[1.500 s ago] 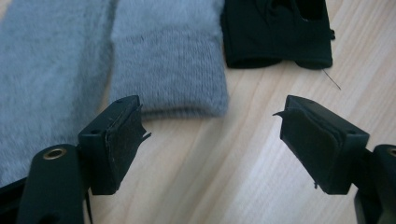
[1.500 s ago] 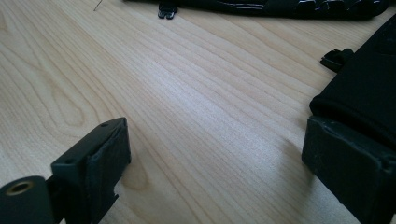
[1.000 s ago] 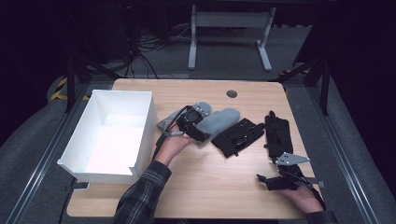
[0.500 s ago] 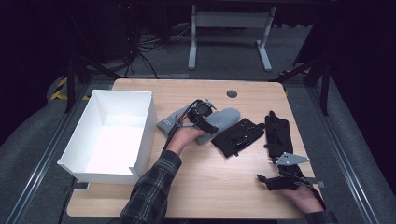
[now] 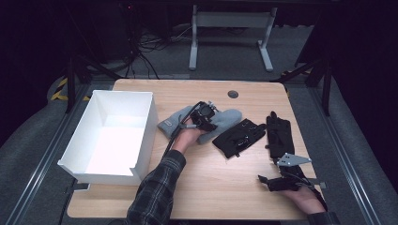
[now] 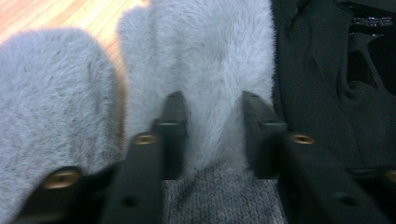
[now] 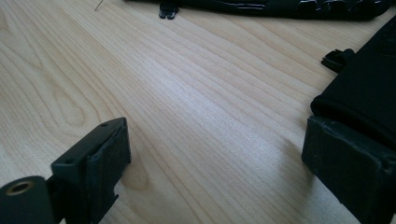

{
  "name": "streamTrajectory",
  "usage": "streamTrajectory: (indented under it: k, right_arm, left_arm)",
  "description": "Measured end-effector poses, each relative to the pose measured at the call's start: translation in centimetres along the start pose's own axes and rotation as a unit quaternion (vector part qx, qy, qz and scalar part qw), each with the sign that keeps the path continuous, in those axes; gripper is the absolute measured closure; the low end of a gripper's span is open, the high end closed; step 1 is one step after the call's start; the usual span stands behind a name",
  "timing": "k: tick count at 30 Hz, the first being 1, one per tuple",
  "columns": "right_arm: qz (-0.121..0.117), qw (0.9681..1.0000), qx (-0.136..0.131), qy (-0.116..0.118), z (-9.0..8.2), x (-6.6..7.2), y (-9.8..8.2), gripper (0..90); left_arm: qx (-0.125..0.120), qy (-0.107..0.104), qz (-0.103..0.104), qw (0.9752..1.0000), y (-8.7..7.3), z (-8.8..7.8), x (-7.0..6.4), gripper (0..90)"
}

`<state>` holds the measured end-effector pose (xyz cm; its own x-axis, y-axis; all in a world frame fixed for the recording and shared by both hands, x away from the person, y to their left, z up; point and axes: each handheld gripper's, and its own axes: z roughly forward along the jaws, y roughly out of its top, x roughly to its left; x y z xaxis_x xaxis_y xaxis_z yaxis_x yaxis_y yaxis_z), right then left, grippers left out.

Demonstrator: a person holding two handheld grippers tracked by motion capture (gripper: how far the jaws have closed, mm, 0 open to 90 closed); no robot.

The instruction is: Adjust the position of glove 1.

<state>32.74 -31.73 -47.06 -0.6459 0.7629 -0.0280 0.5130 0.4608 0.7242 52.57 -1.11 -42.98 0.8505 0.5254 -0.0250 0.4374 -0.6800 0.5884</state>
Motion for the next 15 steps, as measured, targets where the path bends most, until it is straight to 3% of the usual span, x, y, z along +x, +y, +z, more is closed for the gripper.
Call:
streamTrajectory:
  k: [3,8,15]
  right_arm:
    - [0.0,1.0,0.0,0.0,0.0,0.0,0.0,8.3]
    - [0.0,1.0,0.0,0.0,0.0,0.0,0.0,8.3]
    - [0.0,1.0,0.0,0.0,0.0,0.0,0.0,8.3]
  left_arm:
    - [-0.009,-0.002,-0.004,0.9999,0.1,-0.5,0.1,82.4]
    - [-0.023,-0.007,-0.01,0.9997,0.1,-1.3,0.0,83.4]
    - [-0.044,-0.024,-0.017,0.9986,0.2,-4.0,-0.5,83.9]
